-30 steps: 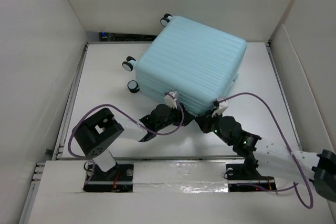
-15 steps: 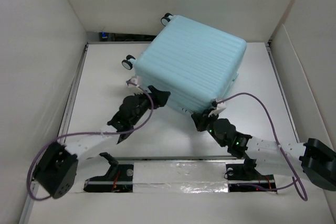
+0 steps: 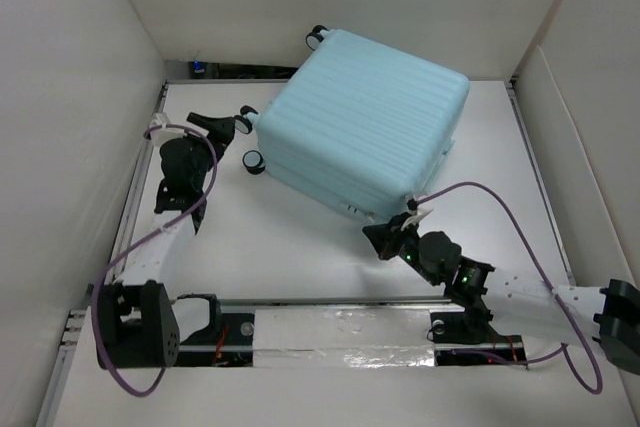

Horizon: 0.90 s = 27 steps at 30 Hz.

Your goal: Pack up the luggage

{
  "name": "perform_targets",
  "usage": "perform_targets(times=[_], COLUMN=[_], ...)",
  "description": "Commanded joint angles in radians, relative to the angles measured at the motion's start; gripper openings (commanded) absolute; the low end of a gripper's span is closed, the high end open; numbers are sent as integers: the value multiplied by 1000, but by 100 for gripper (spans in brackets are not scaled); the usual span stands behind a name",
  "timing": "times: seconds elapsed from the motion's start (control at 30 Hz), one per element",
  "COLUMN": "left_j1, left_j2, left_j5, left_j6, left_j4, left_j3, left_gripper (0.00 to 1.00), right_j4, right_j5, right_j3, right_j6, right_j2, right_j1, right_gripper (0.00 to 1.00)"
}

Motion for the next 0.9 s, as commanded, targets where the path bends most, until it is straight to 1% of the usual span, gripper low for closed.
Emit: perform_targets(times=[0.0,0.03,0.07,0.1,0.17,0.2,0.33,0.5,0.57,0.77,0.87], left_j1=[19,19,19,19,19,19,19,-14,-14,-23,-32], left_j2=[88,143,166,191,246,268,360,450,496,565,588], left_j5=[115,128,160,169,172,180,195,180,198,237,237], left_j6=[-24,-16,-8,-11,-14,-11,-25,-21,-39,-91,-97], left_j4=[-9,-20,-23,-21,-8,-27,-40,-89,-95,-61,-58], left_j3=[137,168,212,225,266,285,352,463,503,547,550], left_gripper=[92,93,93,93,94,94,94,94,94,88,85], right_j4=[-6,-8,-12,-15,-11,-3,-15,-31,-31,-42,-46], right_j5=[-61,-68,-75,-87,-100,-110,-112,-120,-123,-111,-107], right_j3=[23,31,34,37,31,30,31,49,48,46,48], right_j6=[-14,-11,-9,-9,-11,-17,-32,-43,-43,-38,-38], right_j2=[38,52,70,76,82,79,70,81,81,84,87], right_j1=[15,15,15,15,15,15,15,15,15,15,15], right_gripper=[5,12,31,39,48,52,53,54,54,55,59])
